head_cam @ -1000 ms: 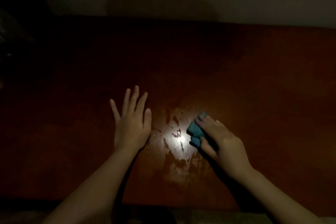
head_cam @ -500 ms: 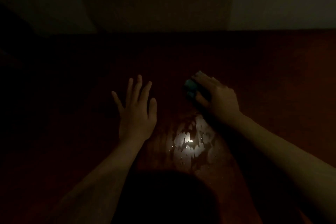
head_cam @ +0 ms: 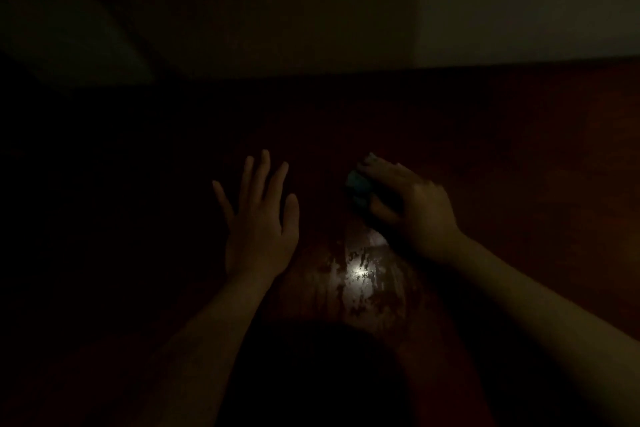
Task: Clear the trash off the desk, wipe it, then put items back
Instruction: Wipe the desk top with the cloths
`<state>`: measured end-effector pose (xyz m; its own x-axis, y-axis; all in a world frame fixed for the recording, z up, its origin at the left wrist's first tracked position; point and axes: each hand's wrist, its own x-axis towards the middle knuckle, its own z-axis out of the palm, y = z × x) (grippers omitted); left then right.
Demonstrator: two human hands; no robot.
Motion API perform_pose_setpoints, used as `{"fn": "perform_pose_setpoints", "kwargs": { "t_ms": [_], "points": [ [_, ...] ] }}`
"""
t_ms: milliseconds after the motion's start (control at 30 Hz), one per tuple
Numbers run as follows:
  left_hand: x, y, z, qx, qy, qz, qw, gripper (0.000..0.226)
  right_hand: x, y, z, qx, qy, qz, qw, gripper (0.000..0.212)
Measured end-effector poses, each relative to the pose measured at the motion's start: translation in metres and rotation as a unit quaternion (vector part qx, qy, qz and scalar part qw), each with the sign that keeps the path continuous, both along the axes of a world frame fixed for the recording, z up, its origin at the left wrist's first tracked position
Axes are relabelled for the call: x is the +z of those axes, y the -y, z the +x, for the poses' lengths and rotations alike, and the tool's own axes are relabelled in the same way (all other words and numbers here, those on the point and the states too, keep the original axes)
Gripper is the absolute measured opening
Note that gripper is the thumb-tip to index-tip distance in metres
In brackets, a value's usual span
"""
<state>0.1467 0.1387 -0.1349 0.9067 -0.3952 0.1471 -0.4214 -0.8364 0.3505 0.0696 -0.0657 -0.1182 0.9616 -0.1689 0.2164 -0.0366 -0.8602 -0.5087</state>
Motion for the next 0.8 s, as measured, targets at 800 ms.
{"fn": "perform_pose_setpoints", "kwargs": {
  "t_ms": [800],
  "points": [
    [0.002,-0.102,-0.224,0.035,0.002,0.01,0.999,0.059,-0.013,-0.108,-0.238,0.216,-0.057,0.058,0.973,0.048]
  ]
}}
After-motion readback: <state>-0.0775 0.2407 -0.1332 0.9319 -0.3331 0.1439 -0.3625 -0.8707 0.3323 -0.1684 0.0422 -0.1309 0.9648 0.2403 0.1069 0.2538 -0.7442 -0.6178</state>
